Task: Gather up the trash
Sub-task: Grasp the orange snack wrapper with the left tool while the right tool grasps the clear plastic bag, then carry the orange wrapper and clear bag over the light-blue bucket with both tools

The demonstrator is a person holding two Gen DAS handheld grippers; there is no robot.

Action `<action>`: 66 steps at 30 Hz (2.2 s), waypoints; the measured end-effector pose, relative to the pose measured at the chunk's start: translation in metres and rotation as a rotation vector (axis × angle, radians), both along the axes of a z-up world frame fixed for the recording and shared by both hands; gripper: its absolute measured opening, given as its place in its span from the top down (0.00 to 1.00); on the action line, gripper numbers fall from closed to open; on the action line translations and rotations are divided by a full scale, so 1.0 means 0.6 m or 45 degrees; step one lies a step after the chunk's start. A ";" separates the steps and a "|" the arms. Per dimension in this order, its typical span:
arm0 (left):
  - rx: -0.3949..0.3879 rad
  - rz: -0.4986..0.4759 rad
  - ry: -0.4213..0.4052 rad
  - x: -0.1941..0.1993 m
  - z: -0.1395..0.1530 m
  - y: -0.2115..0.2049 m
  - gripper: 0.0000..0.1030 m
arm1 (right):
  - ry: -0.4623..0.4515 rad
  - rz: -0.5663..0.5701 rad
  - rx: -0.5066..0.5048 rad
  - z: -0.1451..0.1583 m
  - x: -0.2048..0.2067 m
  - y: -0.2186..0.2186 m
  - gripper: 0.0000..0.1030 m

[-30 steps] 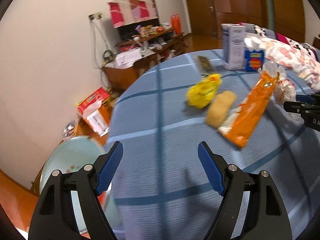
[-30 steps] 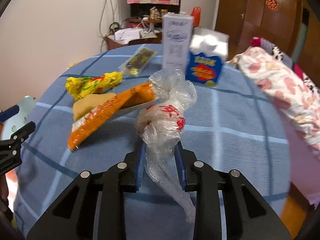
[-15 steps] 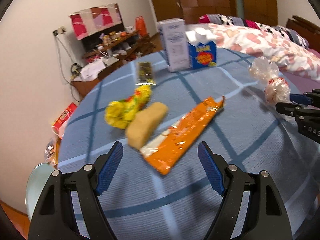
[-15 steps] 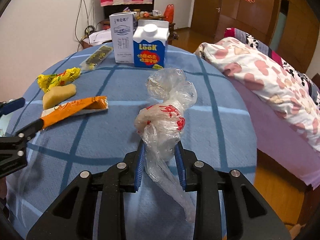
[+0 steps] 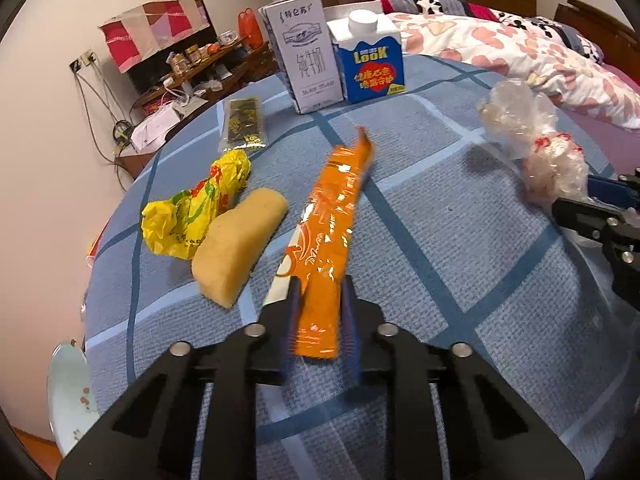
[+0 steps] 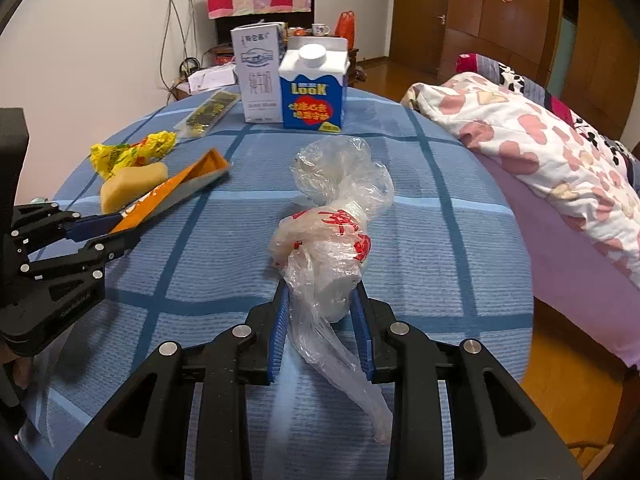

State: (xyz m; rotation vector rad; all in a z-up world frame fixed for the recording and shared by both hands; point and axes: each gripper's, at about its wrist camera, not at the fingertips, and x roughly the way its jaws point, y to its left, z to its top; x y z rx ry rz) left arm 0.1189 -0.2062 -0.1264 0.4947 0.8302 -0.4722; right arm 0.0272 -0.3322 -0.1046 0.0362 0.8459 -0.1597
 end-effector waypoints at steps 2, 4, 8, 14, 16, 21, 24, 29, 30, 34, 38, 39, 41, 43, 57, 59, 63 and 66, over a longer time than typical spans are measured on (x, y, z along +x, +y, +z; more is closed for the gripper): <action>-0.011 0.002 -0.011 -0.003 0.006 0.003 0.84 | -0.008 0.011 0.001 0.002 0.000 0.007 0.70; -0.031 0.007 -0.019 -0.009 0.014 0.012 0.85 | -0.018 0.024 -0.001 0.005 0.000 0.015 0.70; -0.068 0.018 -0.039 -0.022 0.031 0.035 0.85 | -0.032 0.056 -0.012 0.013 0.004 0.036 0.70; -0.097 0.028 -0.061 -0.045 0.050 0.075 0.85 | -0.048 0.106 -0.024 0.023 0.011 0.072 0.70; -0.107 0.049 -0.078 -0.048 0.059 0.094 0.85 | -0.052 0.129 -0.032 0.025 0.013 0.087 0.70; -0.123 0.123 -0.115 -0.052 0.073 0.145 0.85 | -0.062 0.215 -0.054 0.032 0.028 0.135 0.70; -0.126 0.175 -0.131 -0.052 0.078 0.176 0.85 | -0.071 0.258 -0.059 0.035 0.037 0.160 0.70; -0.130 0.277 -0.163 -0.051 0.086 0.239 0.85 | -0.087 0.350 -0.067 0.039 0.058 0.215 0.70; -0.125 0.299 -0.170 -0.051 0.088 0.253 0.85 | -0.088 0.363 -0.070 0.040 0.060 0.222 0.70; -0.100 0.355 -0.173 -0.048 0.085 0.294 0.85 | -0.094 0.429 -0.079 0.042 0.074 0.262 0.70; -0.086 0.408 -0.180 -0.048 0.084 0.331 0.85 | -0.105 0.489 -0.086 0.045 0.086 0.296 0.70; -0.084 0.421 -0.181 -0.048 0.084 0.341 0.85 | -0.108 0.510 -0.090 0.046 0.090 0.308 0.70; -0.078 0.455 -0.181 -0.046 0.082 0.361 0.85 | -0.112 0.536 -0.097 0.048 0.095 0.323 0.70; -0.071 0.487 -0.179 -0.045 0.080 0.378 0.85 | -0.122 0.568 -0.106 0.049 0.102 0.342 0.71; -0.072 0.679 -0.190 -0.036 0.078 0.487 0.85 | -0.149 0.739 -0.116 0.061 0.140 0.451 0.71; -0.071 0.694 -0.188 -0.035 0.077 0.498 0.85 | -0.147 0.754 -0.115 0.062 0.146 0.462 0.70; -0.068 0.731 -0.184 -0.032 0.072 0.517 0.85 | -0.141 0.789 -0.112 0.059 0.156 0.486 0.70; -0.067 0.759 -0.181 -0.029 0.069 0.529 0.85 | -0.137 0.807 -0.112 0.054 0.158 0.499 0.70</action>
